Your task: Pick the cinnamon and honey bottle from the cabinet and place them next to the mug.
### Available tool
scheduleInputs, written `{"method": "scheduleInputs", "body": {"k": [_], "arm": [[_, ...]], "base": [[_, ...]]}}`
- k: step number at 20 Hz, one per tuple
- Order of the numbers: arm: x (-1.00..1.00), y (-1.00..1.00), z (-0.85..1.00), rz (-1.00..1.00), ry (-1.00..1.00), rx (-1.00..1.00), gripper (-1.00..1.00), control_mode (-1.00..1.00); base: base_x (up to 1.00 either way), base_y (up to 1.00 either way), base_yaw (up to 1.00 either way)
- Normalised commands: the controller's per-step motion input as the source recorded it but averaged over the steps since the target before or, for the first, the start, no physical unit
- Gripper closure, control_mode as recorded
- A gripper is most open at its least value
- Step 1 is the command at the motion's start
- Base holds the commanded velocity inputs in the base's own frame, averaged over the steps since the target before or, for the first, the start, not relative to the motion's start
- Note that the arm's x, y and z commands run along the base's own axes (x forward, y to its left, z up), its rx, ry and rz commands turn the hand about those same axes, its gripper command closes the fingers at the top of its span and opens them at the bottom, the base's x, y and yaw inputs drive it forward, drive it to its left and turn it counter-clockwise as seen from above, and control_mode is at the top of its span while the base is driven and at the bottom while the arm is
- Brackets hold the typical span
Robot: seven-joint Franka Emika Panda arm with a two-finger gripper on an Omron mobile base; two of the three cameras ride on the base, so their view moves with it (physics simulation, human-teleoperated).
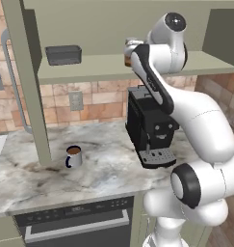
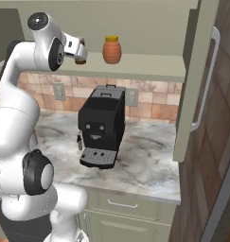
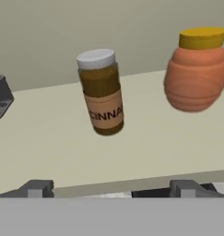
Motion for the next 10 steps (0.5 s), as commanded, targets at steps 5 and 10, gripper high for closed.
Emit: {"method": "scheduleInputs", "body": {"k": [5,10], "arm": [[0.18,0.00,-0.19,0.00,0.00,0.00,-1.00,-1.00],[0.19,0.00,-0.07,0.00,0.00,0.00,-1.00,-1.00]], "base": [[0.00,0.00,0.00],[0.00,0.00,0.00]]}}
